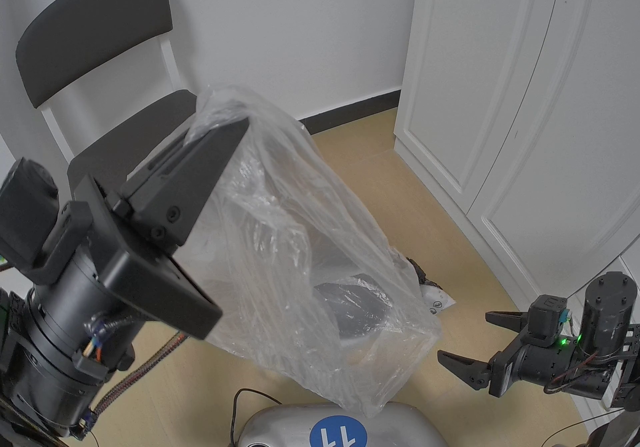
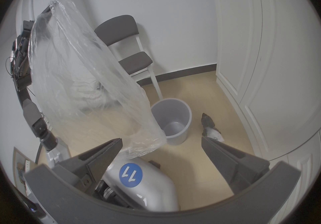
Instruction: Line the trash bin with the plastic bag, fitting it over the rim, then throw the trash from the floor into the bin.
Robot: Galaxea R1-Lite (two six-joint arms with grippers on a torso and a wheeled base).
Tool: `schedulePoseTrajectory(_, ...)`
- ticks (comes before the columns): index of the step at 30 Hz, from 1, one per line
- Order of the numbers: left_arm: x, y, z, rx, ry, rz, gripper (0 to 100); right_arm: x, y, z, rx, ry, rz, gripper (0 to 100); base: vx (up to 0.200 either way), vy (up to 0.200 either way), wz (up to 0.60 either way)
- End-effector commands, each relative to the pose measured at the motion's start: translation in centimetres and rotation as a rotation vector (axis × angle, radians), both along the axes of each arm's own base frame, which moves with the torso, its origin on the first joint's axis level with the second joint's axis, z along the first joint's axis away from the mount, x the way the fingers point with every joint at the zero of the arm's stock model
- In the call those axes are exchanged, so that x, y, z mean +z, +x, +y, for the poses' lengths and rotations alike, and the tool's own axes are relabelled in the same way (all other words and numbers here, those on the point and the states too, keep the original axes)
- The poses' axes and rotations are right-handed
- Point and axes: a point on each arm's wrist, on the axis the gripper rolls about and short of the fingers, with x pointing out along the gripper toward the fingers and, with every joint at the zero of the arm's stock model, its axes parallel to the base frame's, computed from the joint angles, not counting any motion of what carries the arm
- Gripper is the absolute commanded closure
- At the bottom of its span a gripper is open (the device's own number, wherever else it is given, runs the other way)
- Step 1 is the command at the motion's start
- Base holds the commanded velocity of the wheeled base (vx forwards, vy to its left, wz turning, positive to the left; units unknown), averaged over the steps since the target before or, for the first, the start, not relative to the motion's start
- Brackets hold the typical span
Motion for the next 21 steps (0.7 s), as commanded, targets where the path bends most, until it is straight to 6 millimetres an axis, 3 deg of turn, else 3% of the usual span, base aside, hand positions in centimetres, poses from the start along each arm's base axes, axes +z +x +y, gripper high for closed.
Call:
schedulePoseTrajectory(1,0.0,-0.1,-0.1,-0.006,-0.005,-0.001,100,3.1,-1.2,-0.4,0.023,0.102,-0.064,0,0.000,0.000,0.00)
schedulePoseTrajectory(21,0.2,-0.2,-0.2,-0.019,-0.025,-0.009,100,1.0,-1.0,0.0,0.048,0.029,0.012,0,0.000,0.000,0.00)
